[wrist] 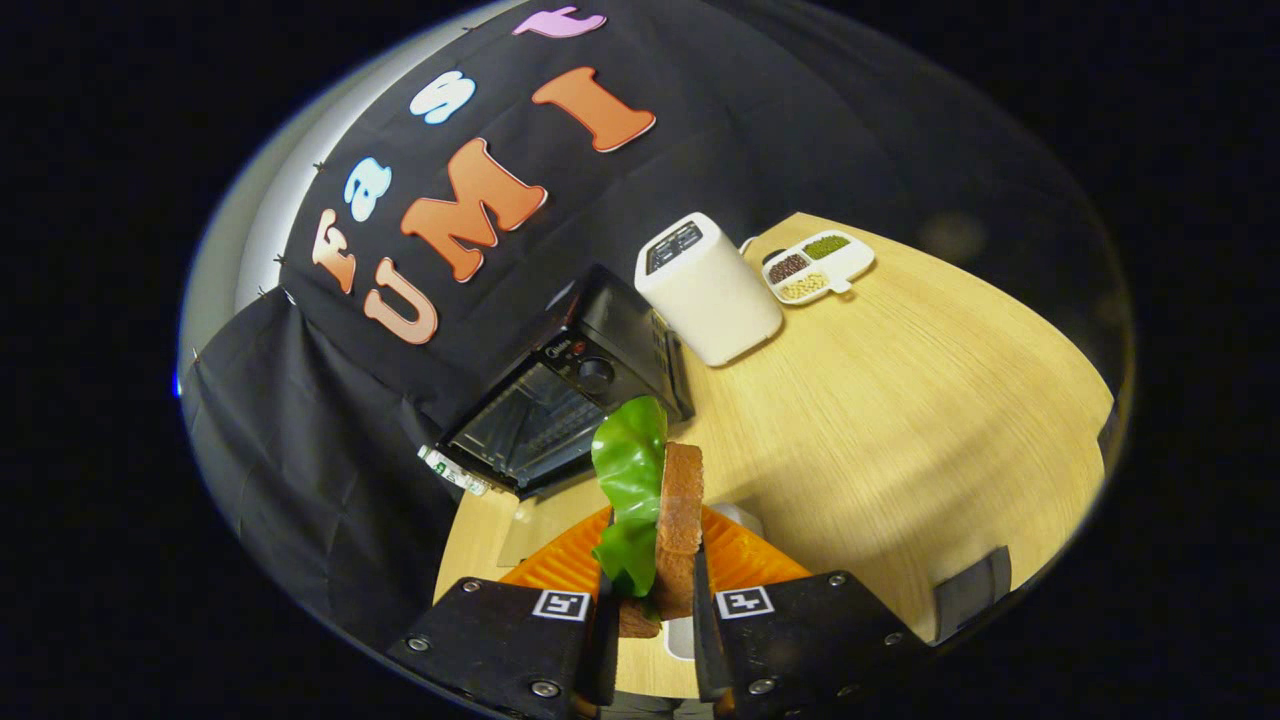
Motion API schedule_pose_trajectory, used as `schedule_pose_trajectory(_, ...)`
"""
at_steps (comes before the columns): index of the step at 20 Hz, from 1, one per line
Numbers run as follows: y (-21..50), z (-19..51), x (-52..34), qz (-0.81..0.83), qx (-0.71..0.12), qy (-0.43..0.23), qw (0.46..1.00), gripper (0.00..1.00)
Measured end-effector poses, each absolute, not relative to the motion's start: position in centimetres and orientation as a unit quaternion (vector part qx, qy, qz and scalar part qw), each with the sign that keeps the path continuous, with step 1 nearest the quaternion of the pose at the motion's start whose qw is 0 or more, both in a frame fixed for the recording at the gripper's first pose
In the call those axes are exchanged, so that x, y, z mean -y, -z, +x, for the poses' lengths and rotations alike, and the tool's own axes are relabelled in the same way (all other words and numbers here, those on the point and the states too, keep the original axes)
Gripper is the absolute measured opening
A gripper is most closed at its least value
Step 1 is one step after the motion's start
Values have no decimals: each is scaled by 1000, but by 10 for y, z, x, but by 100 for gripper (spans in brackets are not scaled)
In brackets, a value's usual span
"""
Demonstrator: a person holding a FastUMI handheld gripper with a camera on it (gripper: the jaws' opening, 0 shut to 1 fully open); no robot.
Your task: Open the toaster oven, put the food inside, and close the toaster oven door.
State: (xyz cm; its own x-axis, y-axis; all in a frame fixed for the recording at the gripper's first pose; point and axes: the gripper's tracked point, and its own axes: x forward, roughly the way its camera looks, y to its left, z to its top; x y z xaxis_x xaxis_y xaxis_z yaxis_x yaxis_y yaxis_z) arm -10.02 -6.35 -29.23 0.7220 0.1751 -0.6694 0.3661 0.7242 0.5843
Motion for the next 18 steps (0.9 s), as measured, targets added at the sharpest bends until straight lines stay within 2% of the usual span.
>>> schedule_pose_trajectory(11,299,-10,-33,416,-329,8,848,31)
schedule_pose_trajectory(18,323,41,-74,448,-306,36,839,32)
